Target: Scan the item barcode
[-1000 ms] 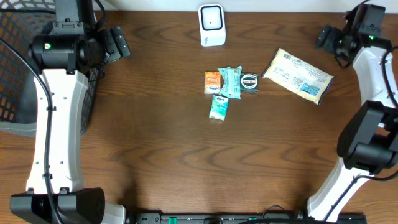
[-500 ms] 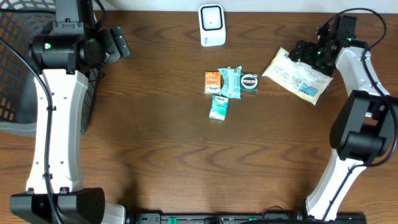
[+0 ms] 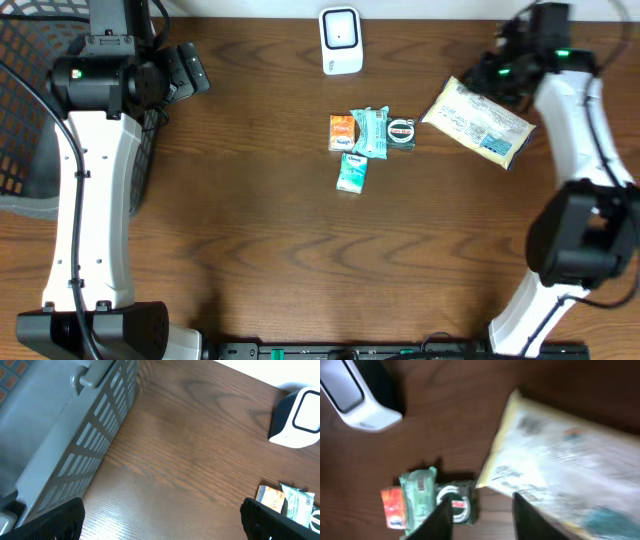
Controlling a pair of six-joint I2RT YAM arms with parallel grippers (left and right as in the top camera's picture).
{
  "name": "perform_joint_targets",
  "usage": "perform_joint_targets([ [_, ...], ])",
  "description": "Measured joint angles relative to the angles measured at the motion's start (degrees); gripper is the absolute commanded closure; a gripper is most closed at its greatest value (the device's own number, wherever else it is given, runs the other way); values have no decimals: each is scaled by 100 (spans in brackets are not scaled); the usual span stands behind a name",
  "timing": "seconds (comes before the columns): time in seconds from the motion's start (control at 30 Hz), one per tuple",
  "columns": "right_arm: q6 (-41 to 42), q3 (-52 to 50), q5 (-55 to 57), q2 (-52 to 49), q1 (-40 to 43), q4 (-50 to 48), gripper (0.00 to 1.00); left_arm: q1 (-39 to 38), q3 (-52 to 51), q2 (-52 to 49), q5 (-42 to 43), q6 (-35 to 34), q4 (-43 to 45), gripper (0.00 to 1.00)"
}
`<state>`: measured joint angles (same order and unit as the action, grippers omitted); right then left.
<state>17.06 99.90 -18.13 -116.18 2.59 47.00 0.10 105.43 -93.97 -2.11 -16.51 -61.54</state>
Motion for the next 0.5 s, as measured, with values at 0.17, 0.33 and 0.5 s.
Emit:
perform_joint_targets([
  [0.17, 675, -459, 435, -461, -463, 267, 94, 0, 0, 0, 0, 2, 2, 2],
  [0.33, 997, -881, 1117, -625, -393, 761, 93, 0, 0, 0, 0, 2, 0, 2],
  [0.5, 1099, -994, 1915, -623, -151, 452, 81, 0, 0, 0, 0, 2, 0, 2],
])
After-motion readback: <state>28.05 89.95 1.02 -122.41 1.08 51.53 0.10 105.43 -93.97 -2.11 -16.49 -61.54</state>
